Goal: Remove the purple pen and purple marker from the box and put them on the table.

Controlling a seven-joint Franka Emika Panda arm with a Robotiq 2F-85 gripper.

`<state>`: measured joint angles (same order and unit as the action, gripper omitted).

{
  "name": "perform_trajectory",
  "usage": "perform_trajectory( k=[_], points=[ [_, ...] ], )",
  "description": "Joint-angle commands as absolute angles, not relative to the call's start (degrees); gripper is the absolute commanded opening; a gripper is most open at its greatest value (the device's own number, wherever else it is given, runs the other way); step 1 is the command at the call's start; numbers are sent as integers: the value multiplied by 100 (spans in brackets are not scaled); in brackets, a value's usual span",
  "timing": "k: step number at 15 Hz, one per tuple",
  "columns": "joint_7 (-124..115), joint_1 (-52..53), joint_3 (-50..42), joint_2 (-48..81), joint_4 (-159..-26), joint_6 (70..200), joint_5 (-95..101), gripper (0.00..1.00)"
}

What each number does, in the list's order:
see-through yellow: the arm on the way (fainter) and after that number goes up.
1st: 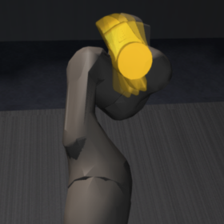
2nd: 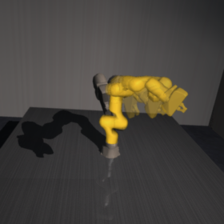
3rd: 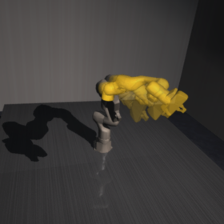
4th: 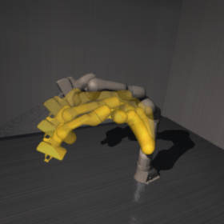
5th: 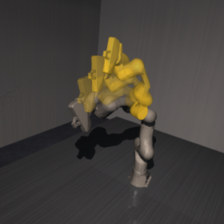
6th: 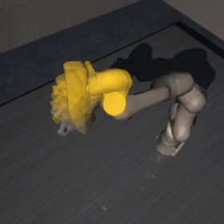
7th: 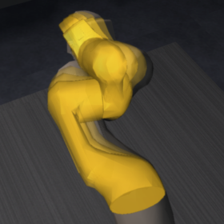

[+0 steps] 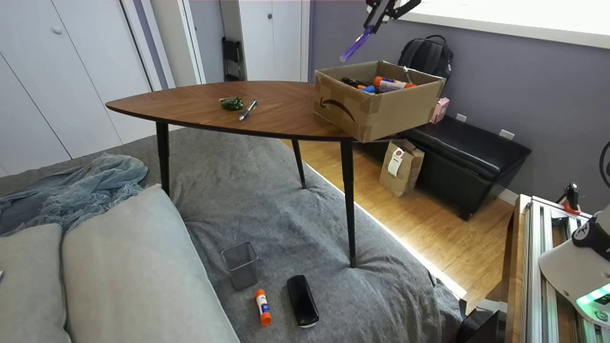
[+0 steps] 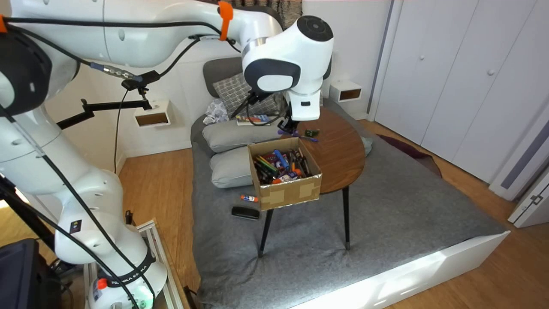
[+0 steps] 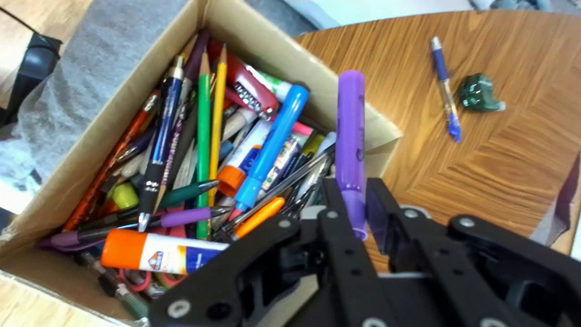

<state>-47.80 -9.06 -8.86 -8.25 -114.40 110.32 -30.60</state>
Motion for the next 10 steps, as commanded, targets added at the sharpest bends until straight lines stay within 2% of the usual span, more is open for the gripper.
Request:
perform_trajectory(
  k=[1,10],
  points=[
    [-4557,-909,-1045,-466,-10759,10639,-4035,5],
    [-5393,-901,-926,1377,-8990,10489,-4935,5]
  ],
)
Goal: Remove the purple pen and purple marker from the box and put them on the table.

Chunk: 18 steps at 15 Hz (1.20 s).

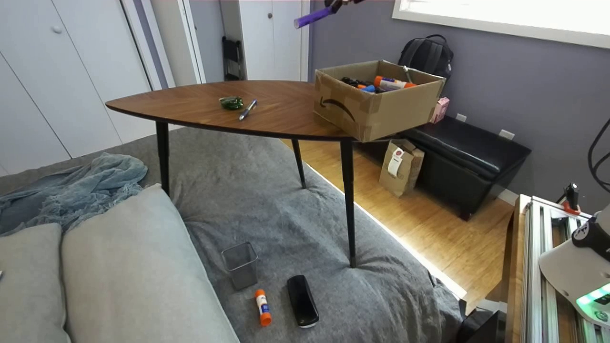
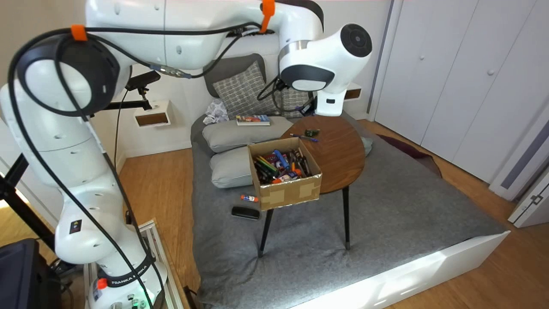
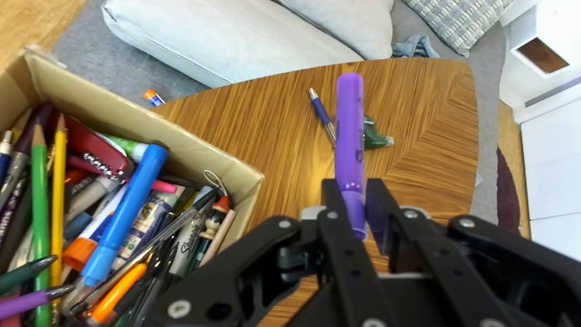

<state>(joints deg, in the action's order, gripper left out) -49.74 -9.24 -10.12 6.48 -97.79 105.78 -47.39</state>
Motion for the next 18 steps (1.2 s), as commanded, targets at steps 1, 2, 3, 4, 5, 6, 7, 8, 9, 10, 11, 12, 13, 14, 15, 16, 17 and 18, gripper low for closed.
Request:
perform_trajectory(
  k=[1,2,3,4,5,6,7,8,9,10,11,12,13,14,15,16,17,18],
  points=[
    [-5549,-871,-888,1622,-8785,10560,-4896,5],
    [-5683,-858,-853,1842,-8588,10573,-4888,5],
    [-5811,-833,-813,2092,-8355,10605,-4832,5],
    [-5949,-807,-784,2313,-8147,10674,-4778,5],
    [-6050,-825,-749,2531,-7925,10623,-4799,5],
    [-6158,-829,-713,2777,-7681,10604,-4802,5],
    [-6281,-835,-675,3020,-7451,10590,-4805,5],
    [-6416,-847,-640,3230,-7241,10554,-4790,5],
    [-6533,-859,-609,3414,-7055,10536,-4772,5],
    [-6645,-856,-579,3610,-6863,10542,-4740,5],
    [-6762,-851,-562,3770,-6701,10558,-4699,5],
    [-6858,-828,-557,3923,-6561,10602,-4637,5],
    [-6940,-840,-527,4071,-6400,10555,-4608,5],
    [-7028,-837,-510,4211,-6250,10549,-4564,5],
    [-7104,-830,-507,4333,-6117,10559,-4500,5],
    [-7210,-823,-510,4445,-5989,10577,-4430,5],
    [-7283,-839,-486,4546,-5877,10549,-4396,5],
    [-7376,-836,-480,4647,-5755,10548,-4331,5]
  ],
)
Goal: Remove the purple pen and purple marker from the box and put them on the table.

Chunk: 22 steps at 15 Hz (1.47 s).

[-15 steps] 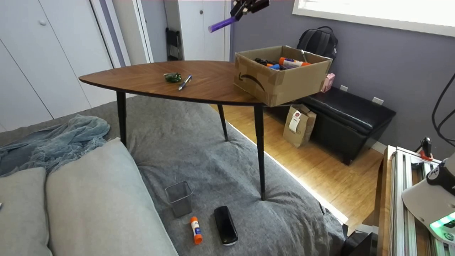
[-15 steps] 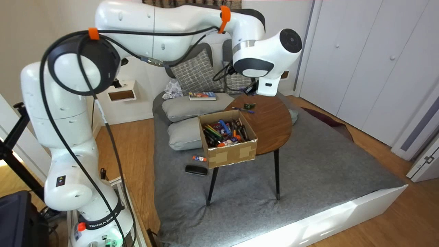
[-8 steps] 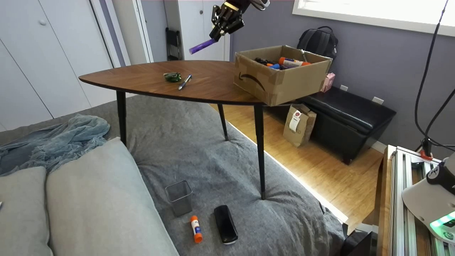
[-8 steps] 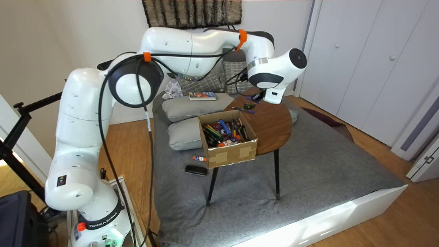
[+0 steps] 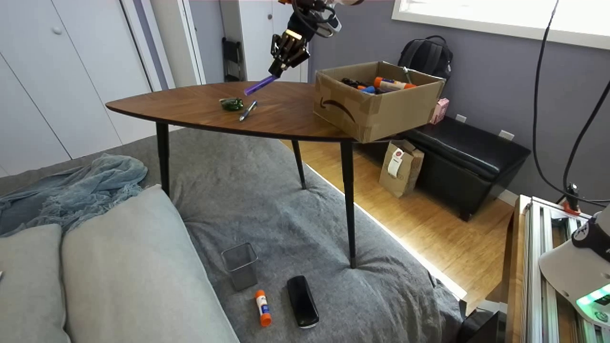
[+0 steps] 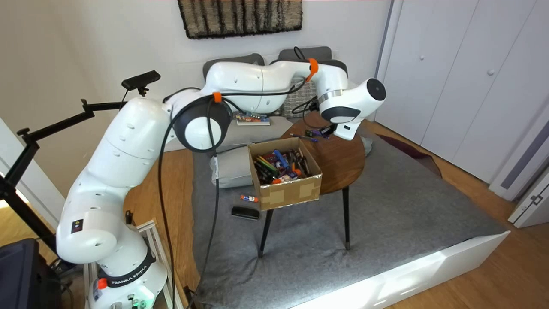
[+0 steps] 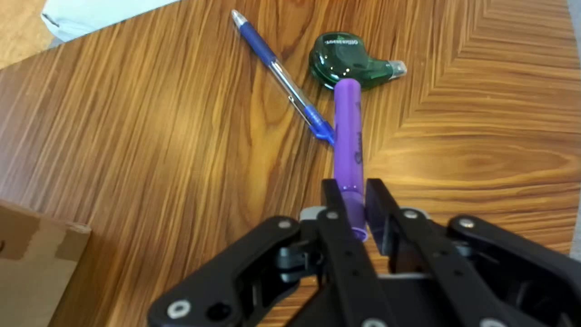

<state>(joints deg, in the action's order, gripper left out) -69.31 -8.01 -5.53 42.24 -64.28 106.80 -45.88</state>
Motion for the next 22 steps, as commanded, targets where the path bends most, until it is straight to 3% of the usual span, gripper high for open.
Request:
perform_trajectory(
  k=[1,8,9,10,12,19,22],
  points=[
    [-7448,-841,-471,4729,-5658,10527,-4270,5],
    [-7659,-904,-262,5085,-5106,10327,-3898,7],
    [-7649,-904,-235,5091,-5049,10279,-3865,32],
    [-7624,-898,-207,5082,-5012,10224,-3816,43],
    [-7522,-842,-215,4989,-4974,10231,-3617,51],
    [-6311,-597,-475,4216,-5434,9584,-2773,98],
    [-5752,-513,-592,3729,-5724,9131,-2213,100]
  ],
)
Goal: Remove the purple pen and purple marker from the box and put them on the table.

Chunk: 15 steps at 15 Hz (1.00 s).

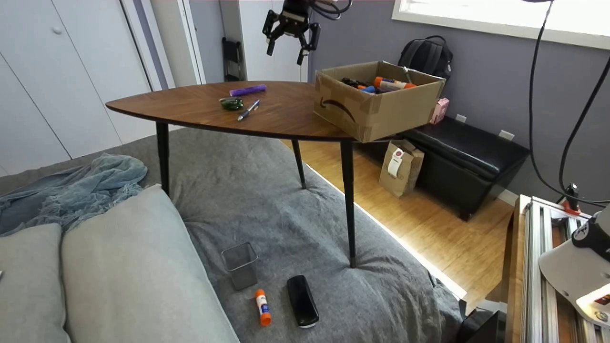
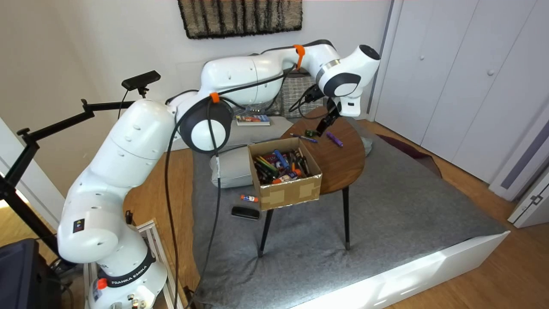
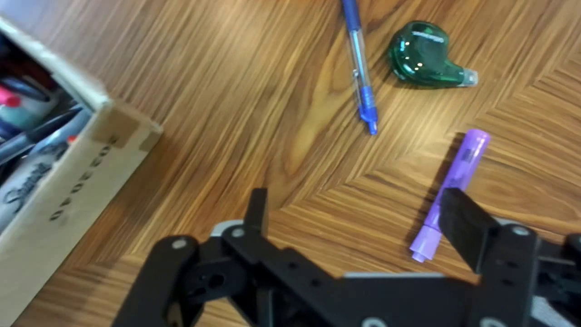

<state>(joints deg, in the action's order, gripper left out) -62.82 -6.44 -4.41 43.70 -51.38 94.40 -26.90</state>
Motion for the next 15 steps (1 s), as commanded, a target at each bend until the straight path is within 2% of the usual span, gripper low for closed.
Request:
perform_trajectory(
  k=[1,15],
  points=[
    [-5563,-465,-632,3527,-5872,9045,-2001,100],
    [-3049,389,-458,706,-9257,9529,924,100]
  ],
)
